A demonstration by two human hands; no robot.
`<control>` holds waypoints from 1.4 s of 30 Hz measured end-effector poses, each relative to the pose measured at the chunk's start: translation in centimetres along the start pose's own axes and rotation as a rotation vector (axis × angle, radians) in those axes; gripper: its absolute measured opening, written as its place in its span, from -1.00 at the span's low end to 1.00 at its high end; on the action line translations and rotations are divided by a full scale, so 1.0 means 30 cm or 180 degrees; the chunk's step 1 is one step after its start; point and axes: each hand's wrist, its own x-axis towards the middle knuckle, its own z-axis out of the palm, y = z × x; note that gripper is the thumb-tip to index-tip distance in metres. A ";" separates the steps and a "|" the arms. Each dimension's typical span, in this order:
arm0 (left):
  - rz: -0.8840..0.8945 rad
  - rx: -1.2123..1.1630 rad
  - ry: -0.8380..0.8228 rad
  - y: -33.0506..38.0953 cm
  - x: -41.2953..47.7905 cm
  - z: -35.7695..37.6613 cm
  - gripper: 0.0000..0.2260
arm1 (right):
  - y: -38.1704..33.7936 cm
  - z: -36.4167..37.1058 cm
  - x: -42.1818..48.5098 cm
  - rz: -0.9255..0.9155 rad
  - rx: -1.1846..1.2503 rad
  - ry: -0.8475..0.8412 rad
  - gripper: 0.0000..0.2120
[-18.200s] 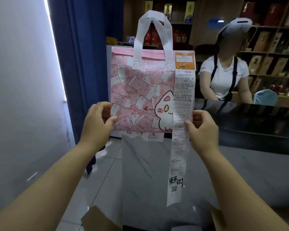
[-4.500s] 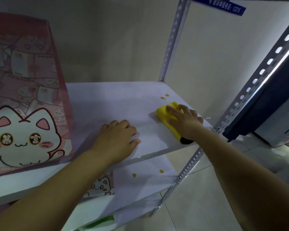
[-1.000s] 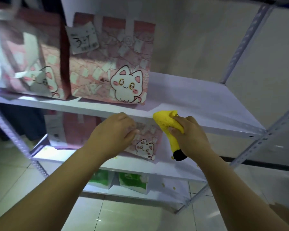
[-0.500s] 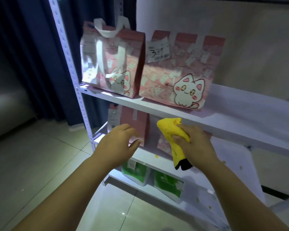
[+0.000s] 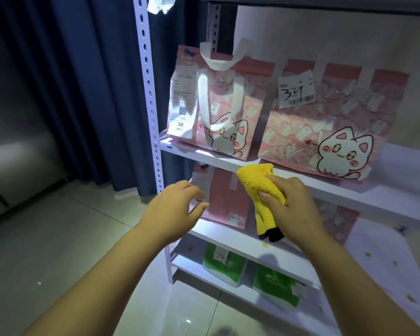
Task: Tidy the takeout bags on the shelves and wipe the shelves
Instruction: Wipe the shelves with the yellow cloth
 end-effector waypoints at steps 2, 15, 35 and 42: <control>0.0003 -0.0043 -0.0045 -0.033 0.007 0.009 -0.77 | -0.008 0.025 -0.004 0.0023 -0.0025 0.0023 -0.61; 0.0429 -0.0376 -0.0718 0.121 0.021 0.224 -0.76 | 0.228 0.001 -0.199 0.0719 -0.0391 -0.0090 -0.57; -0.0035 -0.0606 -0.1792 0.924 -0.094 0.959 -0.83 | 1.227 -0.387 -0.654 0.1855 -0.0619 -0.0650 -0.56; -0.0526 -0.0635 -0.2125 1.010 -0.168 1.180 -0.80 | 1.461 -0.346 -0.673 0.2017 -0.0709 -0.0841 -0.57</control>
